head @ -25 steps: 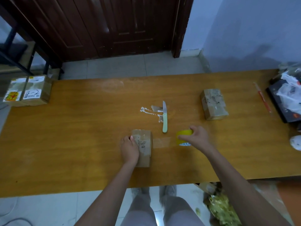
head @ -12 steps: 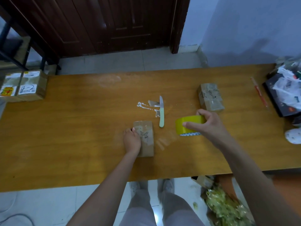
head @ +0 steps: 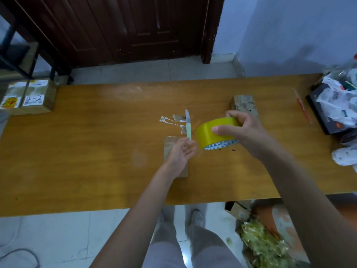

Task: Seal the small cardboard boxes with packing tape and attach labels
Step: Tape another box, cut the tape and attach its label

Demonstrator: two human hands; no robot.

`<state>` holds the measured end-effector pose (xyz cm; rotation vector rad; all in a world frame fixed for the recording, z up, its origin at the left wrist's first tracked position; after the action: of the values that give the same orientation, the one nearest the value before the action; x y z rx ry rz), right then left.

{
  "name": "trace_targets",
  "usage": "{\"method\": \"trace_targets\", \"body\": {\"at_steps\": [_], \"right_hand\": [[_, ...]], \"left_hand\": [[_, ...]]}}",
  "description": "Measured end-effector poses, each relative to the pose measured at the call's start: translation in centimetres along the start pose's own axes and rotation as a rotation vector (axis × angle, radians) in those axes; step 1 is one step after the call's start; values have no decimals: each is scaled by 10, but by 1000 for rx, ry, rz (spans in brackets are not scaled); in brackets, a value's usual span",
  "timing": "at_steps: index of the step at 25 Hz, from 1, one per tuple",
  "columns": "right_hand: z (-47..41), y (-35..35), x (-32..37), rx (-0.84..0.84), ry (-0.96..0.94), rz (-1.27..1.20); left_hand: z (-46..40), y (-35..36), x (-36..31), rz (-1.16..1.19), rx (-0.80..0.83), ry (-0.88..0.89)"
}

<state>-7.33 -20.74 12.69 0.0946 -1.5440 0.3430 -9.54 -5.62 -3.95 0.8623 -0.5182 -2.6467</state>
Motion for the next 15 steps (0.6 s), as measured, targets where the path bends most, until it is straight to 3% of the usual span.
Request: {"method": "trace_targets", "body": {"at_steps": [3, 5, 10, 15], "right_hand": [[6, -6, 14, 11, -36, -22], [10, -12, 14, -3, -41, -27], [22, -27, -23, -94, 49, 100], [33, -3, -84, -153, 123, 127]], "left_hand": [[12, 8, 12, 41, 186, -120], [16, 1, 16, 86, 166, -99], [26, -42, 1, 5, -81, 0], [34, -96, -24, -364, -391, 98]]}}
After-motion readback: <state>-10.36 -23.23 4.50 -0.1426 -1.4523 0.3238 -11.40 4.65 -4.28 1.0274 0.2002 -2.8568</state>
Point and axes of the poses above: each hand's wrist, its own z-axis away from the middle knuckle, its own y-axis out of the palm, x = y × z, the point moved 7 cm from there along -z, towards the middle knuckle, and after that the axes turned 11 degrees about -y, right-handed, at the moved point
